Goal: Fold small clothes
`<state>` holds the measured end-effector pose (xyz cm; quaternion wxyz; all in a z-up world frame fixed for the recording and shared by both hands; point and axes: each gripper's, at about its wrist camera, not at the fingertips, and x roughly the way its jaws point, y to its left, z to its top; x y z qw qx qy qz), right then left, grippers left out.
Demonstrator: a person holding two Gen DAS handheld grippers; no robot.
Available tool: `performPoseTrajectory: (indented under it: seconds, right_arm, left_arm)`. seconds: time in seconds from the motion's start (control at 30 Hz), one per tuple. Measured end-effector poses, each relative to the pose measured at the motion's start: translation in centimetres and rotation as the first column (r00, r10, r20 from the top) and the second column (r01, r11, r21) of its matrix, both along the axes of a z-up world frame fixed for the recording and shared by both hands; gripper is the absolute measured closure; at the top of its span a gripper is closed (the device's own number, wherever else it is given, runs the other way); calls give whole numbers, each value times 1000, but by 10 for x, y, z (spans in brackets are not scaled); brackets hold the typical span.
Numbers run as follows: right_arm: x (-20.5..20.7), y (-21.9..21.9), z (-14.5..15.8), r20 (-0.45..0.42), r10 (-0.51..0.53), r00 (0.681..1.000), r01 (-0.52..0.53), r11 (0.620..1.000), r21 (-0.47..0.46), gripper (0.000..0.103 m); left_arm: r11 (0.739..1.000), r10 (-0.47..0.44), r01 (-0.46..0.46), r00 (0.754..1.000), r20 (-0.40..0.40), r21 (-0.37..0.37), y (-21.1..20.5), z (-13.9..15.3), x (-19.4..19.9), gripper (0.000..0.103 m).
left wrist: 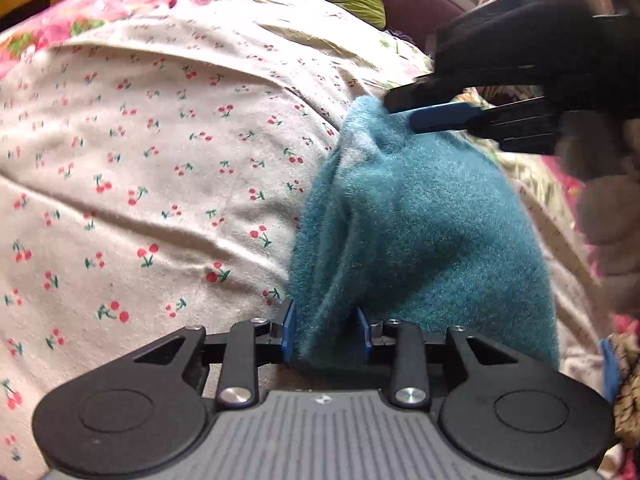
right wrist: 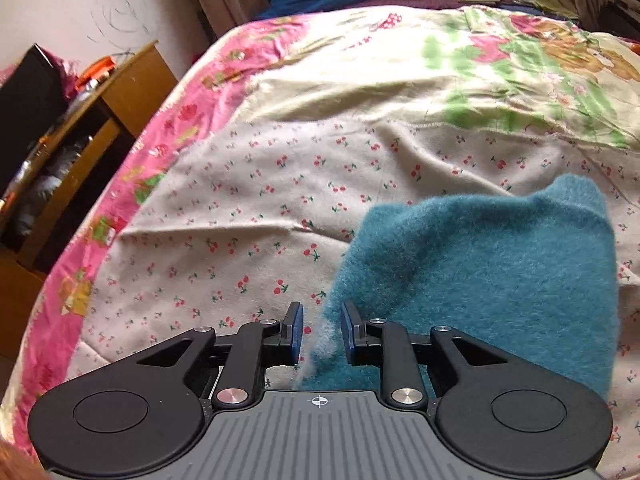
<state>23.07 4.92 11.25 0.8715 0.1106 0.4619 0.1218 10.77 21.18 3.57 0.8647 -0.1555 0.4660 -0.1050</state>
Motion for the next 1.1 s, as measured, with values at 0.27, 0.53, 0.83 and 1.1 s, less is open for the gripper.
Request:
performPoseTrajectory:
  seconds: [0.27,0.53,0.83,1.1]
  right_arm:
    - [-87,-90,-27,29,-115,993,117,992,-54,78]
    - [-119,-117,-13,48,-186,981,183,982,50,78]
    - [-86,-164,-28,19,-342,940,337,934,118,77]
    - [-5,-189,-68,-66,-397,915,402,893,204,51]
  left_arm:
    - [992,-8,10,1000,-11,125,-17,4,3,57]
    - [961,-56,63,998,-36,270,-41,27,9,59]
    - [962,-149,109,978,147,251,-66,93,32,60]
    - [934,-226,185,969,103,305,-93,25,101,59]
